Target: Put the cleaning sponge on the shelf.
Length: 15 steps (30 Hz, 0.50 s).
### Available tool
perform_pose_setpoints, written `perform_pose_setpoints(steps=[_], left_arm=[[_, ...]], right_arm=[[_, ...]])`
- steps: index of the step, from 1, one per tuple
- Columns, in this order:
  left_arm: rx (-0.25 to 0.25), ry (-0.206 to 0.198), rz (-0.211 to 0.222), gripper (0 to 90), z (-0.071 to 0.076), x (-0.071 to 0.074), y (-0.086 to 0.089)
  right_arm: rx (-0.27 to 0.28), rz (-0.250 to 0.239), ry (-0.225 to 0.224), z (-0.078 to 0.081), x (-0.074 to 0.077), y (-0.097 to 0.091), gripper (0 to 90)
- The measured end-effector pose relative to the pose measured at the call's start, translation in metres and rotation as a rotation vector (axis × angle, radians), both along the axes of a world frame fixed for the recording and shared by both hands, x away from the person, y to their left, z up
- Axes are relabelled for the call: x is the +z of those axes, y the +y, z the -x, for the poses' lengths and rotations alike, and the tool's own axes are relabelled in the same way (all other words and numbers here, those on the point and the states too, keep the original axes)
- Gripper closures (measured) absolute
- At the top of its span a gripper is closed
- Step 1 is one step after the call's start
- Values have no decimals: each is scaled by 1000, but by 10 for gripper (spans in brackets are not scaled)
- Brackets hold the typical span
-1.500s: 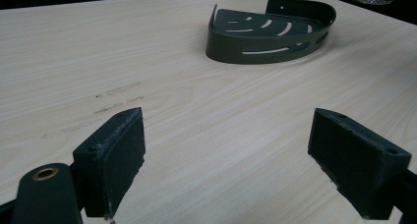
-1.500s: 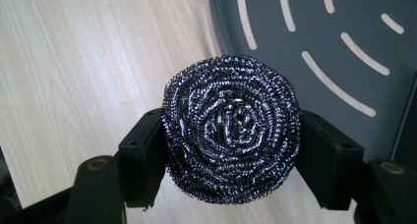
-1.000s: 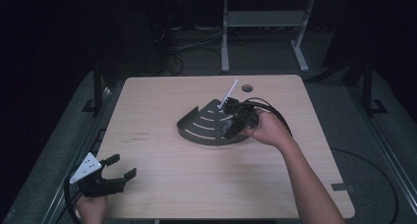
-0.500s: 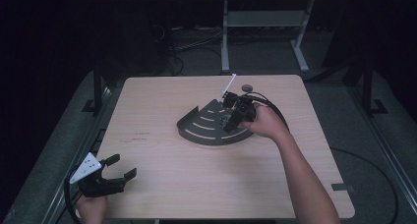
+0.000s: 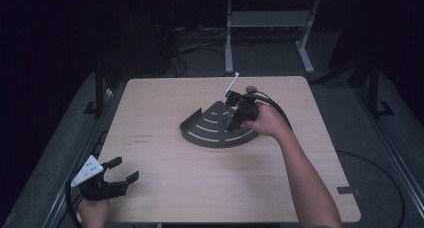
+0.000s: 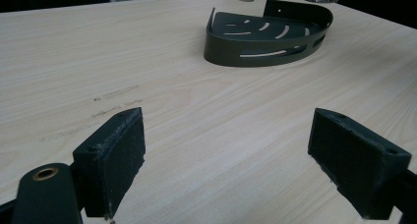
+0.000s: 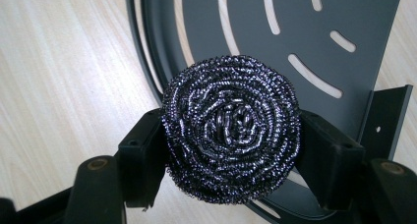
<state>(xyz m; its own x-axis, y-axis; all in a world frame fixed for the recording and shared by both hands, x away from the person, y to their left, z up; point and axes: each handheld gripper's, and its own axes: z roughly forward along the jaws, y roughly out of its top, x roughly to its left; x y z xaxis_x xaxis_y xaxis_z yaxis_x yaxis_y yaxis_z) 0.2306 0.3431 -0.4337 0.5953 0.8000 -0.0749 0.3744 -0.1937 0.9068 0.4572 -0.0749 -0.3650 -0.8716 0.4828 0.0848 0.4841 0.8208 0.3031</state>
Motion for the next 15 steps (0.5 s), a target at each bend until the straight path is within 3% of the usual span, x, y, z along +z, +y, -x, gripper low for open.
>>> perform_pose_setpoints(steps=[15], left_arm=[[-1,0,6,134,0,0,0]], right_arm=[[-24,16,16,-14,-18,2,325]])
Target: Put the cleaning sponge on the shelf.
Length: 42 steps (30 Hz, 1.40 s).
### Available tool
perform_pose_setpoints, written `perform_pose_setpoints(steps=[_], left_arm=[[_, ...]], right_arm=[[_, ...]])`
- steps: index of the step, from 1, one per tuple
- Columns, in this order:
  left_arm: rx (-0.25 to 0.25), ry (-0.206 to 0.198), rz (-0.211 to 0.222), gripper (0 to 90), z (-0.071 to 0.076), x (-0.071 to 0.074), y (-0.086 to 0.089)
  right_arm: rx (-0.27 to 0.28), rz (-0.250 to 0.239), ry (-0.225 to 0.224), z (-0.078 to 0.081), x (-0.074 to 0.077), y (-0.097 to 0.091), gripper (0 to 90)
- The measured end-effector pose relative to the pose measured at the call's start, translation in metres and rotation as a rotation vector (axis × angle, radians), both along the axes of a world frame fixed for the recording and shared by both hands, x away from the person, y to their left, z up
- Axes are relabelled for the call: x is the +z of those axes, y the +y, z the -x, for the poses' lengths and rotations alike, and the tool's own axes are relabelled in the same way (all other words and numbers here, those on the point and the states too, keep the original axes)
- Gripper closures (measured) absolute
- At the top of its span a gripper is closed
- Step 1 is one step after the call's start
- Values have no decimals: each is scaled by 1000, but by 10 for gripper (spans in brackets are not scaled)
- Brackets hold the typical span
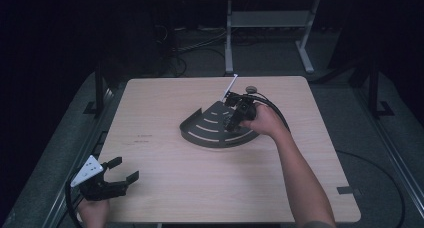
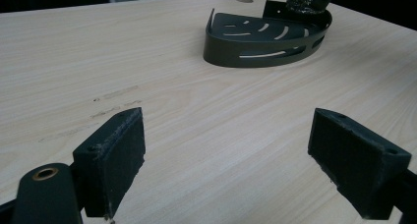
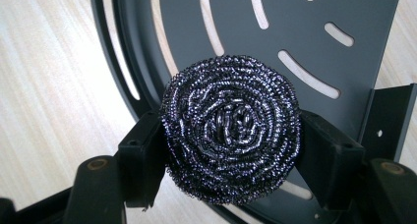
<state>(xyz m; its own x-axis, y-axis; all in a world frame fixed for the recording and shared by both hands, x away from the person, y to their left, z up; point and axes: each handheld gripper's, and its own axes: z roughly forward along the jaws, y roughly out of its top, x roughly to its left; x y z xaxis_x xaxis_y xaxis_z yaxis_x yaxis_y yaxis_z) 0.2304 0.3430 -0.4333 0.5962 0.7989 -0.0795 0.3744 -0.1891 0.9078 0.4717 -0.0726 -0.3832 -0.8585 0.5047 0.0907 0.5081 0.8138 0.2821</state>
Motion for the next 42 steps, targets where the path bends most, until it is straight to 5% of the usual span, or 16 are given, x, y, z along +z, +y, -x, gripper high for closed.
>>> perform_pose_setpoints(steps=[28,42], left_arm=[[0,-1,1,134,0,0,0],[-2,5,-2,134,0,-1,0]], right_arm=[[-37,-2,24,-13,-38,11,323],[-45,5,19,-15,-43,11,319]])
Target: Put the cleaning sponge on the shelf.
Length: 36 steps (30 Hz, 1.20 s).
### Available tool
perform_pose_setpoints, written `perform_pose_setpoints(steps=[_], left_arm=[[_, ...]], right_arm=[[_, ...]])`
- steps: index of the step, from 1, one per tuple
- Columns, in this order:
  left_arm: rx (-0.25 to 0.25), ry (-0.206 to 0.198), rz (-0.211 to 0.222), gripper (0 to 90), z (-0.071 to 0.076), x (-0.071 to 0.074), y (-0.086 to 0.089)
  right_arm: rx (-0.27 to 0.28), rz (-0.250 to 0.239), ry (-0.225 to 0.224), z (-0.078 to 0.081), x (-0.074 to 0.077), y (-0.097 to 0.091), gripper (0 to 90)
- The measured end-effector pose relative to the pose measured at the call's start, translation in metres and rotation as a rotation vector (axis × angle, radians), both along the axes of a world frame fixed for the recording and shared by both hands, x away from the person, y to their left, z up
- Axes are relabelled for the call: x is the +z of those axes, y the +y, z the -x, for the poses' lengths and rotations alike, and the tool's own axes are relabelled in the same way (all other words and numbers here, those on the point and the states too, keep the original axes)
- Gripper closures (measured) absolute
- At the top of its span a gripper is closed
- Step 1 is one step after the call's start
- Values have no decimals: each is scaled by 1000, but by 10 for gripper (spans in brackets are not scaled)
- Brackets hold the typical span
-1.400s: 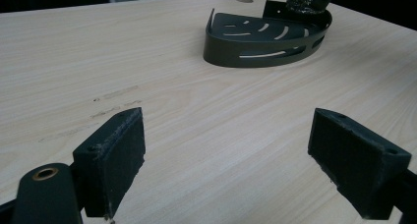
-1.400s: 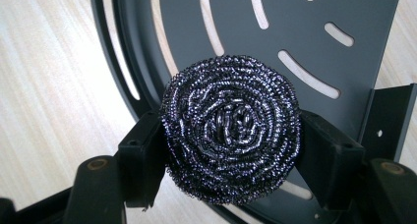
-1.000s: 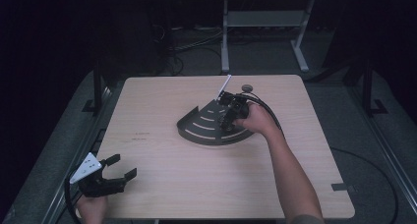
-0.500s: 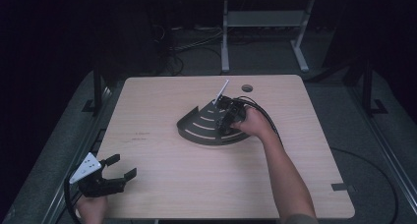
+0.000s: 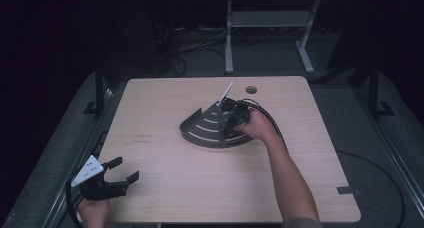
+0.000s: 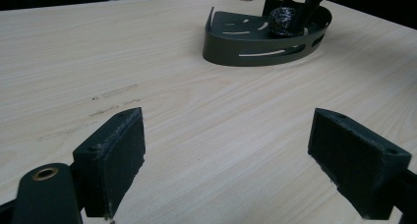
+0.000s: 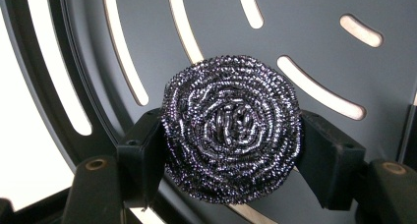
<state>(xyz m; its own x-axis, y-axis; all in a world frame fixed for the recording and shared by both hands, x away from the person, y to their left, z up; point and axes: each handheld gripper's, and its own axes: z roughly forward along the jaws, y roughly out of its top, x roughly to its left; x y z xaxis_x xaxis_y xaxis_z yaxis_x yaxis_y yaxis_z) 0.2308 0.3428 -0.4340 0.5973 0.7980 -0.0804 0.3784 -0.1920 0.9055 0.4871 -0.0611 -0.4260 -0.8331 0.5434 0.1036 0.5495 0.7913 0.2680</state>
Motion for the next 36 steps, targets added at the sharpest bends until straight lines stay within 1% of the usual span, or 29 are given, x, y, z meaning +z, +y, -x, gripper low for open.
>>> perform_pose_setpoints(steps=[8,23,34,36], left_arm=[[0,0,-2,134,0,0,0],[-3,4,-1,134,0,-1,0],[-5,5,-3,134,0,-1,-1],[-4,5,-3,134,0,-1,-1]], right_arm=[[-1,2,3,0,-3,3,318],[-5,6,-12,-1,-4,3,312],[-7,2,-15,-1,-3,3,296],[-10,0,-19,-1,-2,3,269]])
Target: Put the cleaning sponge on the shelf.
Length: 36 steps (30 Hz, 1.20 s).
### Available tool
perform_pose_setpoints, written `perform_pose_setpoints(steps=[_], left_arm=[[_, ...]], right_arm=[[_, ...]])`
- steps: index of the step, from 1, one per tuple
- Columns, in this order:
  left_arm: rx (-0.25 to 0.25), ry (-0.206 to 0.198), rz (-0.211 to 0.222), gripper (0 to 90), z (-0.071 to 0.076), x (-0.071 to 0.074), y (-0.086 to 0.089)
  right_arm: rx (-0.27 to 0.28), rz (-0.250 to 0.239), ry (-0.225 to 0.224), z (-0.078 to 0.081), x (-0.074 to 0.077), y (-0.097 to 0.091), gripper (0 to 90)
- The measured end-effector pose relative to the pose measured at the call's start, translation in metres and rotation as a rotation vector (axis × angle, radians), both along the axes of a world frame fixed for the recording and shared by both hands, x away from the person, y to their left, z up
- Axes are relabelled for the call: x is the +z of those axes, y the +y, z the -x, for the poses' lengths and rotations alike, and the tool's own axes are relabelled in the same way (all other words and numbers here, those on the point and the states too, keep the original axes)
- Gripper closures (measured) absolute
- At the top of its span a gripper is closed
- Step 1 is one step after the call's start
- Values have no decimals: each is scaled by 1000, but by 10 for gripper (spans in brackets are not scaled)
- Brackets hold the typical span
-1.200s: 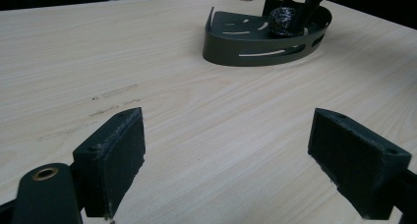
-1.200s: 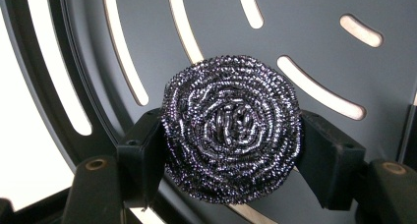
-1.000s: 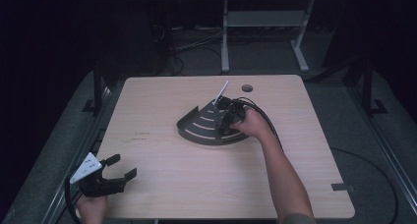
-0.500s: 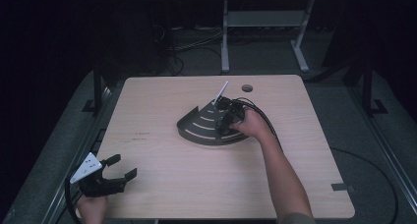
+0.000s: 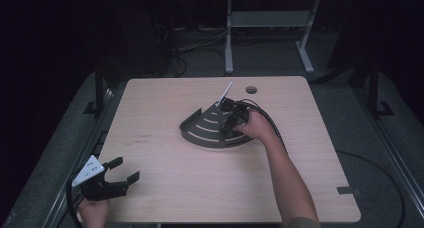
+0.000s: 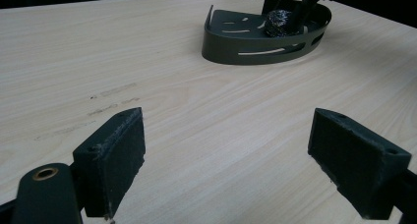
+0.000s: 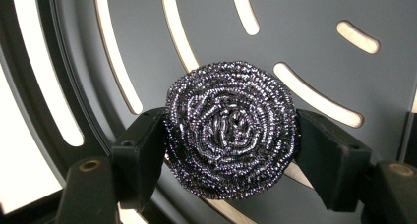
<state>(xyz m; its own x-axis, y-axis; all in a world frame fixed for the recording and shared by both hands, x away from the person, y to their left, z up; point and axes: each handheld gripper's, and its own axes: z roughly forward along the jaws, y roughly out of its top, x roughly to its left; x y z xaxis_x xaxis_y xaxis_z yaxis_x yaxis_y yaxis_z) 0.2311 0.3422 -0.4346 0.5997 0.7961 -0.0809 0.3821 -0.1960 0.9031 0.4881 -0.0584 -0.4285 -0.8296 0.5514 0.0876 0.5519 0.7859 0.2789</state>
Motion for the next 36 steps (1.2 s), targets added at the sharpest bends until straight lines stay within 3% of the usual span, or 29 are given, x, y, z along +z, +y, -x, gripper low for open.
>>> perform_pose_setpoints(steps=[11,24,36], left_arm=[[-4,2,0,134,1,0,-1],[-3,2,3,134,1,0,-1],[-1,0,-1,134,1,0,-1]], right_arm=[[-9,-30,-6,3,10,-2,172],[5,-66,-49,17,32,-9,172],[-21,-94,-57,32,34,-31,173]])
